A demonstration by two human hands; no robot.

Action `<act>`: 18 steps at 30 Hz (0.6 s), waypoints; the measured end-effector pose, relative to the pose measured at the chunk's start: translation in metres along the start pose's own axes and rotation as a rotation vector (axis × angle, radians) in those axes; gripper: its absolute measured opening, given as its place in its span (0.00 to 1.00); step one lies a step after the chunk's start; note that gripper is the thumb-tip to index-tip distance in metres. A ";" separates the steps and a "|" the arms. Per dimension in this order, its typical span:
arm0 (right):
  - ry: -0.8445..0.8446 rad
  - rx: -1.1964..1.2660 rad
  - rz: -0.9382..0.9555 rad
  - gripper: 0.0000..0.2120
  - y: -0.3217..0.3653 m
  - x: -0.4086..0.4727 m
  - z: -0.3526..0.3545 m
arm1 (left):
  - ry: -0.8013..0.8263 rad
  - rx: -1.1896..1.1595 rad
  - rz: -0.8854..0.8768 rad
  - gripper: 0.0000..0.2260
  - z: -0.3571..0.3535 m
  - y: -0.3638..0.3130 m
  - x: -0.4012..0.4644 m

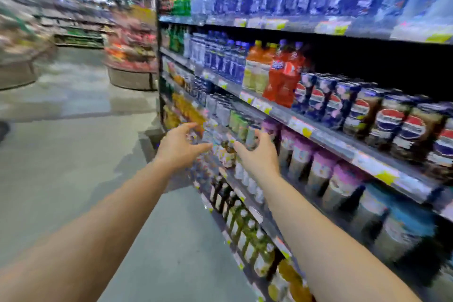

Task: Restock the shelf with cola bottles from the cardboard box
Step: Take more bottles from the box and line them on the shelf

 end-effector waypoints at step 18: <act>0.427 -0.048 0.208 0.30 0.159 0.285 -0.515 | -0.239 0.335 0.308 0.37 0.220 0.325 0.376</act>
Point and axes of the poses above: each hand's wrist, its own x-axis towards the middle knuckle, its own z-axis out of the back of the hand, y = z × x, the point moved 9 cm from there along x, towards the middle knuckle, and after that the axes turned 3 degrees about -y, right-handed, at the moved point
